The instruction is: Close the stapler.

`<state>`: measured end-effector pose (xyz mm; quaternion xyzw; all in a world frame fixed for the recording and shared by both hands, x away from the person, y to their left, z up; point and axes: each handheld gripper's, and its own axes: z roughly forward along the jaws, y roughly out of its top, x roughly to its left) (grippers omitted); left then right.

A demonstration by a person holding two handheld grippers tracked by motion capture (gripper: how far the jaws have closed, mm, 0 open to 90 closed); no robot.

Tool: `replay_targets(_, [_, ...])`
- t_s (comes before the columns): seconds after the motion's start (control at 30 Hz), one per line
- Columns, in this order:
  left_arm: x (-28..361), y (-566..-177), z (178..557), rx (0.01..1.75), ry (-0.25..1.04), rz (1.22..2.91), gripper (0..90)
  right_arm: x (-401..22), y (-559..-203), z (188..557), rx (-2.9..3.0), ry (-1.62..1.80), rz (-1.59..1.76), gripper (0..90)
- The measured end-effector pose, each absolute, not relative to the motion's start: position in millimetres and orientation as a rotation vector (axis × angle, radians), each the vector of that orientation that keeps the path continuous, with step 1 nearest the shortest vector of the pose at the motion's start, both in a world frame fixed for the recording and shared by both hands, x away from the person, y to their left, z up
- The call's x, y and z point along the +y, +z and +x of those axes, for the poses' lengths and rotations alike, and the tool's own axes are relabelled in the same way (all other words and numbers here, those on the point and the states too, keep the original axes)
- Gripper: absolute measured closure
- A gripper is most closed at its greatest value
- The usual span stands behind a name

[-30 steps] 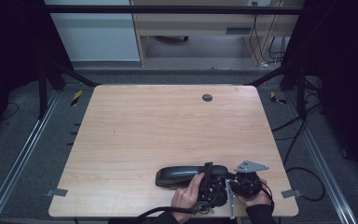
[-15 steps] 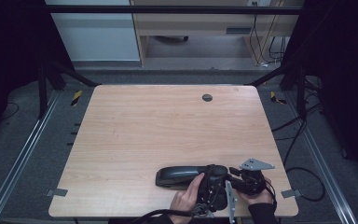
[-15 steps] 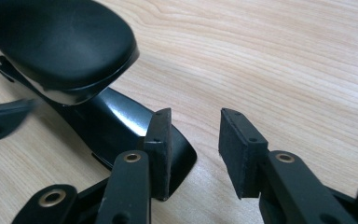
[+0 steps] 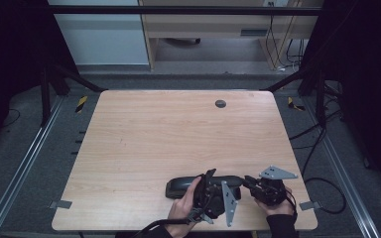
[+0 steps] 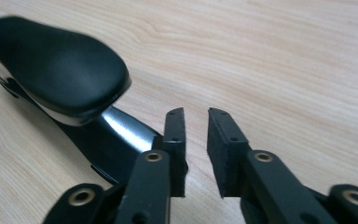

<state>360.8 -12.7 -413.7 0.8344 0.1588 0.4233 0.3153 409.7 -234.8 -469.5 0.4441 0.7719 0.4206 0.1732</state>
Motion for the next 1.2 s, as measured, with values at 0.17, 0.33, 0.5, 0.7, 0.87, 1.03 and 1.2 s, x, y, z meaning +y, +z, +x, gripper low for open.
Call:
replay_targets(0.17, [11.0, -408.9, 371.7, 0.515, 1.070, 2.178, 35.6, -238.9, -462.5, 408.9, 2.170, 1.221, 1.250, 89.9])
replay_targets(0.33, [37.4, -405.9, 380.5, 0.601, 1.020, 2.162, 35.1, -240.4, -455.5, 407.0, 2.146, 1.248, 1.238, 90.0])
replay_targets(0.5, [60.9, -405.9, 388.0, 0.667, 0.993, 2.148, 35.1, -241.0, -450.6, 405.3, 2.134, 1.268, 1.235, 90.0])
replay_targets(0.7, [88.2, -407.3, 397.4, 0.759, 0.950, 2.122, 35.1, -244.4, -441.5, 402.2, 2.098, 1.313, 1.220, 90.0])
replay_targets(0.87, [110.0, -410.4, 402.1, 0.830, 0.942, 2.105, 35.2, -242.1, -432.3, 397.7, 2.088, 1.359, 1.187, 90.0])
replay_targets(1.03, [137.9, -416.1, 403.3, 0.897, 0.948, 2.094, 35.4, -233.2, -426.7, 394.0, 2.107, 1.382, 1.145, 90.0])
replay_targets(1.2, [167.0, -422.3, 405.0, 0.976, 0.936, 2.069, 35.5, -222.3, -428.1, 393.7, 2.149, 1.374, 1.124, 90.0])
